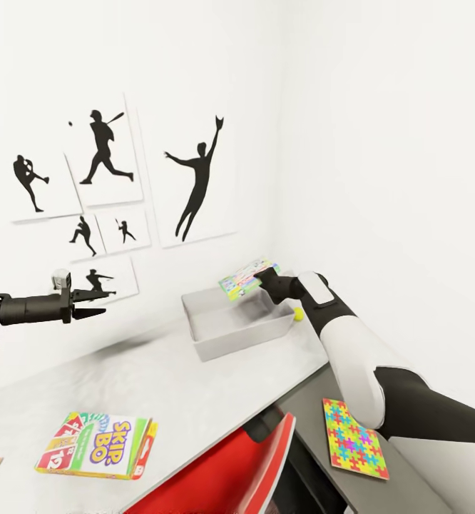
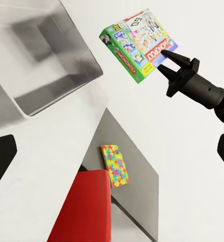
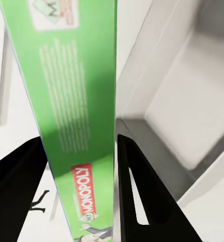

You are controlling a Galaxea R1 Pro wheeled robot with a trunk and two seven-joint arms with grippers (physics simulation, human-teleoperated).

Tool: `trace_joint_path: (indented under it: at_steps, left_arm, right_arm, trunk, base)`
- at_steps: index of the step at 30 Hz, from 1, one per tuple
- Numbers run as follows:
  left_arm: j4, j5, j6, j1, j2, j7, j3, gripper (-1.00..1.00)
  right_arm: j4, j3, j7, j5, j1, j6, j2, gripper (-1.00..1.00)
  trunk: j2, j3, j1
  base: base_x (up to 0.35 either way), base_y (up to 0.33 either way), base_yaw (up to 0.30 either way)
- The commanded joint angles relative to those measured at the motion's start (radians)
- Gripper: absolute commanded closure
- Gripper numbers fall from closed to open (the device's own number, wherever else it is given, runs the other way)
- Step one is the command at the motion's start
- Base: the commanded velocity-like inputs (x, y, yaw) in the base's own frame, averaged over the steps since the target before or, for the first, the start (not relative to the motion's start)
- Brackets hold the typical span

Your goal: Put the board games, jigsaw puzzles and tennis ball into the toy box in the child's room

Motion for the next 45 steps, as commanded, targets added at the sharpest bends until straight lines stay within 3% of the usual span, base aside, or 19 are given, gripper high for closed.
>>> trace_joint_path:
  at_steps: [1, 28, 45]
  left_arm:
    - [-0.001, -0.009, 0.010, -0.001, 0.000, -0.007, 0.003, -1.00]
    - [-0.002, -0.008, 0.009, -0.002, 0.001, -0.007, 0.004, -1.00]
    - [-0.009, -0.008, 0.010, -0.003, 0.005, -0.007, 0.003, -1.00]
  right_arm:
    - [-0.003, -0.005, -0.011, -0.011, -0.001, 0.003, 0.001, 1.00]
    - [-0.007, -0.006, -0.011, -0.011, -0.001, 0.006, 0.002, 1.00]
    - [-0.007, -0.006, -0.011, -0.009, -0.001, 0.006, -0.001, 1.00]
  trunk:
    - [-0.003, -0.004, 0.001]
    - [-0.003, -0.014, 0.001]
    - [-0.003, -0.034, 0.001]
  base:
    - [0.000, 0.000, 0.037]
    - [0.000, 0.000, 0.002]
    - [0.000, 0.000, 0.000]
